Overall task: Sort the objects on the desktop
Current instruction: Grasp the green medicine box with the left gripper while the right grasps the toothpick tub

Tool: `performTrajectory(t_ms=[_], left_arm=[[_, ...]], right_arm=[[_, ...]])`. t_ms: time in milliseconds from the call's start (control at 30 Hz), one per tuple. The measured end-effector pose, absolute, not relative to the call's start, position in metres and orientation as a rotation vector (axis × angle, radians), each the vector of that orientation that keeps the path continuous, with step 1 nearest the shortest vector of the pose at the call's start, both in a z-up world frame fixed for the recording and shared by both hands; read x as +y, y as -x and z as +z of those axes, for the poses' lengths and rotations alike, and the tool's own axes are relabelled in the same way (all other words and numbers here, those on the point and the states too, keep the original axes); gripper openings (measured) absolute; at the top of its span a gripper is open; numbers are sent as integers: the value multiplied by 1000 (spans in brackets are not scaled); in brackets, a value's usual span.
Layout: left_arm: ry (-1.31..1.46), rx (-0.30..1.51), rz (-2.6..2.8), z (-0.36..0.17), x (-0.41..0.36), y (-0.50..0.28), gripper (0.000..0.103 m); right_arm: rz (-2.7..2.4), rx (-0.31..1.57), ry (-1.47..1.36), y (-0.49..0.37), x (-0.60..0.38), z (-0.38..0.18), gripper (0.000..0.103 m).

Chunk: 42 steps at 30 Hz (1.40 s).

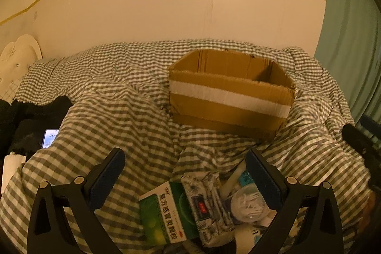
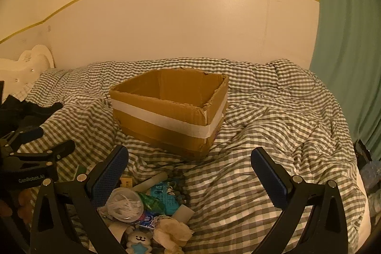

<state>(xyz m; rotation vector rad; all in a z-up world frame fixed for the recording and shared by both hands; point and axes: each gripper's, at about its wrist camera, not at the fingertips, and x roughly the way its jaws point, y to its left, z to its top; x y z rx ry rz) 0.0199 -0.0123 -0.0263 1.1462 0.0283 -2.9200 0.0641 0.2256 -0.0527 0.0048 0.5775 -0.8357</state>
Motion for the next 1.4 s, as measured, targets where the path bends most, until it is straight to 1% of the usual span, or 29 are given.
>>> performTrajectory(t_ms=[200, 367, 500, 700, 800, 867, 967, 1000, 1033, 1100, 1133, 1167, 1200, 1233, 1267, 1300, 1333, 1367, 1400], left_arm=[[-1245, 29, -2881, -42, -25, -20, 103], [-1425, 76, -2848, -69, -31, -18, 103], [-1523, 37, -2808, -86, -26, -16, 103], [-1647, 194, -2736, -98, -56, -23, 103], [-1714, 297, -2655, -114, -69, -17, 103], [-1772, 294, -2630, -125, -68, -10, 103], [-1835, 234, -2615, -137, -57, -4, 103], [-1856, 223, -2620, -141, -53, -3, 101], [-1885, 231, -2634, -144, -49, -2, 88], [-1910, 270, -2635, -145, -48, -3, 81], [-1896, 272, -2648, -142, -48, -4, 73], [-1874, 284, -2664, -138, -49, -4, 69], [-1845, 306, -2679, -132, -52, -6, 61], [-1816, 323, -2694, -127, -54, -7, 55], [-1797, 327, -2708, -124, -55, -8, 46], [-1789, 332, -2719, -121, -56, -7, 43], [-1801, 339, -2724, -122, -57, -7, 43], [-1824, 335, -2713, -125, -57, -6, 45], [-1841, 345, -2692, -129, -58, -5, 53]], right_arm=[[-856, 591, -7, -65, 227, -56, 103], [-927, 599, -61, -63, 222, -58, 103], [-942, 619, -76, -65, 219, -63, 103], [-993, 648, -107, -66, 215, -69, 103], [-995, 655, -128, -66, 213, -71, 103], [-999, 659, -129, -67, 214, -72, 103], [-1017, 667, -125, -69, 214, -73, 103], [-1023, 670, -124, -70, 214, -74, 103], [-1021, 676, -125, -71, 214, -75, 103], [-1016, 691, -131, -74, 213, -79, 103], [-1008, 704, -136, -76, 213, -81, 103], [-999, 719, -143, -79, 212, -84, 103], [-995, 734, -152, -81, 212, -86, 103], [-984, 751, -161, -84, 212, -89, 103], [-951, 777, -176, -90, 211, -94, 103], [-923, 798, -190, -94, 211, -99, 103], [-891, 822, -208, -100, 211, -105, 103], [-869, 848, -227, -105, 210, -112, 103], [-878, 874, -260, -110, 209, -118, 103]])
